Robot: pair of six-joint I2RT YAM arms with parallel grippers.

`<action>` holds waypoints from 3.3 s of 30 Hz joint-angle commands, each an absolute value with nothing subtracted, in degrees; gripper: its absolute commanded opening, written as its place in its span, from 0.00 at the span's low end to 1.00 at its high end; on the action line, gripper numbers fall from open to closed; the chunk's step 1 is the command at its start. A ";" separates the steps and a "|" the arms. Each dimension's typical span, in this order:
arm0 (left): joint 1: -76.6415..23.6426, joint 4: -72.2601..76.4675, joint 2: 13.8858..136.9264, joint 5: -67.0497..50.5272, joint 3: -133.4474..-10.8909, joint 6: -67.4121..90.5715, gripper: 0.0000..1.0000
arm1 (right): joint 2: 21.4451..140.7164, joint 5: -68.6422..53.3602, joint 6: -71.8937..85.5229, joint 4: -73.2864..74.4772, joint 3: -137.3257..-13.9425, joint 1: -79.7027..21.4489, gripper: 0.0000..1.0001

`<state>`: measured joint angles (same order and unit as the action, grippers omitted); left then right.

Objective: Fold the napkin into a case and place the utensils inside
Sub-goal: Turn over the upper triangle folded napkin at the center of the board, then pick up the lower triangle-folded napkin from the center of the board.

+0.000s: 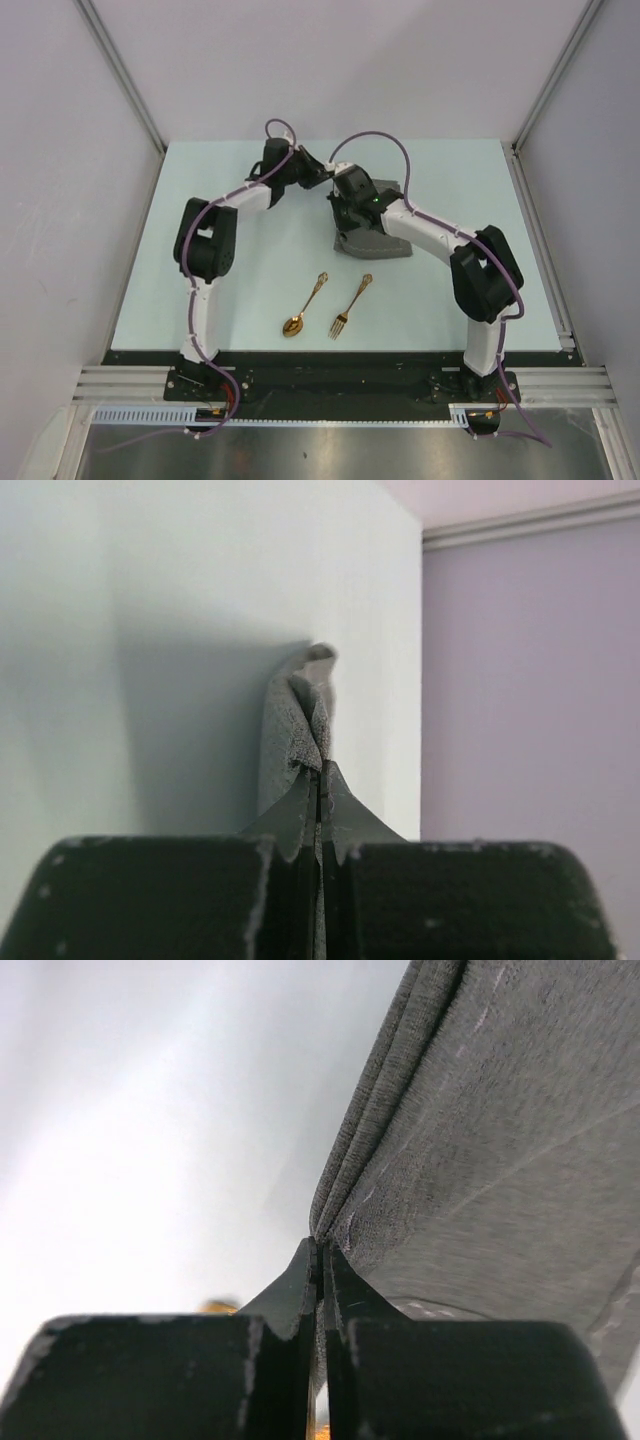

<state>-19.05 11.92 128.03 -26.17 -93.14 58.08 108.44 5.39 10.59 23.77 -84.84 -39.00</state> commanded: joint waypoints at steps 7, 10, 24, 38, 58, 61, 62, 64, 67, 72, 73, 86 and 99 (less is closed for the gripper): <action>-7.92 13.54 109.44 -24.70 -93.16 54.50 0.00 | 117.33 -12.20 20.47 18.38 -108.96 -44.56 0.00; -5.98 11.96 104.78 -21.54 -93.16 51.52 0.00 | 118.21 -18.53 26.35 12.68 -110.57 -45.09 0.00; -11.94 16.61 122.59 -20.48 -99.66 51.94 0.00 | 119.09 -36.12 56.06 -33.46 -78.80 -37.80 0.00; -23.11 21.71 138.51 -17.76 -107.23 51.85 0.00 | 113.65 -41.57 47.82 -36.65 -48.08 -25.15 0.00; -27.60 8.18 136.34 -24.78 -118.85 45.97 0.83 | 107.06 -35.08 31.66 -14.60 -47.10 -15.65 0.29; -26.81 3.71 128.78 -25.32 -112.87 41.94 0.81 | 105.21 -32.09 30.24 -10.56 -48.86 -14.33 0.40; -26.63 -2.57 126.85 -24.70 -111.98 38.53 0.80 | 105.03 -31.12 29.71 -9.50 -49.65 -13.89 0.42; -26.72 -7.10 122.10 -21.54 -107.61 35.61 0.77 | 105.12 -29.63 29.71 -6.51 -52.54 -13.10 0.45; -26.89 -9.58 115.35 -19.86 -97.43 33.31 0.74 | 106.08 -26.81 30.41 -2.64 -56.15 -11.96 0.51; -29.35 -11.07 108.73 -18.28 -86.41 32.87 0.74 | 111.26 -26.37 33.30 -1.59 -63.62 -10.90 0.55; -31.27 -11.86 107.85 -18.28 -84.74 31.30 0.76 | 112.23 -26.37 33.57 -1.50 -64.68 -10.72 0.55; -40.95 -20.48 102.93 -7.56 -77.44 23.38 0.63 | 123.48 -24.53 32.96 1.23 -77.95 -10.37 0.40; -43.07 -20.13 110.65 -11.94 -86.83 29.52 0.50 | 135.62 -27.95 27.69 12.20 -104.49 -7.74 0.40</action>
<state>-43.53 -21.39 110.30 -8.99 -81.12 26.55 134.61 -28.32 31.57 4.43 -97.49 -8.60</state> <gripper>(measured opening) 0.525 0.293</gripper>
